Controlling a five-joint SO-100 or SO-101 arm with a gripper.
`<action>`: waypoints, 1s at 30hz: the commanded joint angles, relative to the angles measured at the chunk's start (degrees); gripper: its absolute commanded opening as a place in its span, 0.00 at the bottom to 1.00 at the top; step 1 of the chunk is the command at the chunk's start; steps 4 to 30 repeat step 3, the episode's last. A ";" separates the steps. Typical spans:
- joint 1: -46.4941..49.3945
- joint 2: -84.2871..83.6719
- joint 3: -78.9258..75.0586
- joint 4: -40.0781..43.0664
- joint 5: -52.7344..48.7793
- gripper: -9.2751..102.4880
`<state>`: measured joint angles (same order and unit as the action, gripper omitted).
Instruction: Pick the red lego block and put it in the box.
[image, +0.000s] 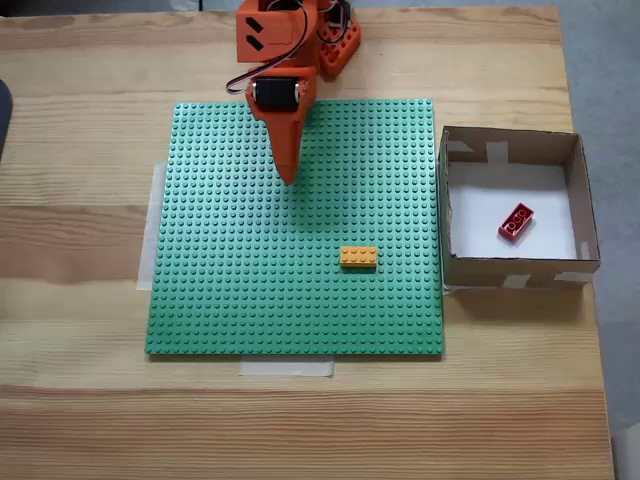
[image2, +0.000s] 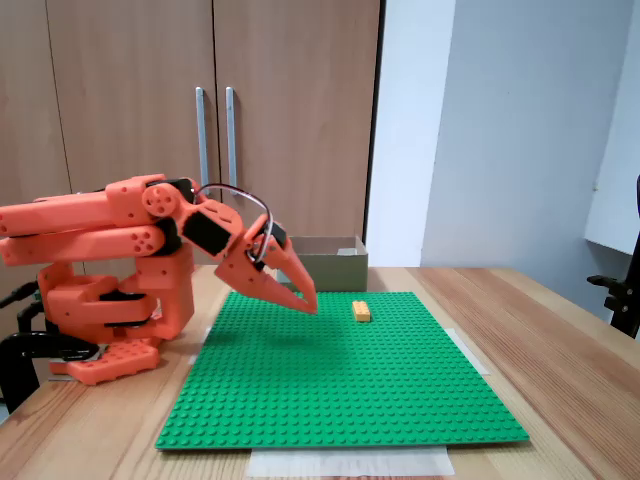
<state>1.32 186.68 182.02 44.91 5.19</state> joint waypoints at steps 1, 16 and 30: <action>0.44 0.35 0.53 0.18 0.26 0.07; 0.44 0.35 0.53 0.18 0.26 0.07; 0.44 0.35 0.53 0.18 0.26 0.07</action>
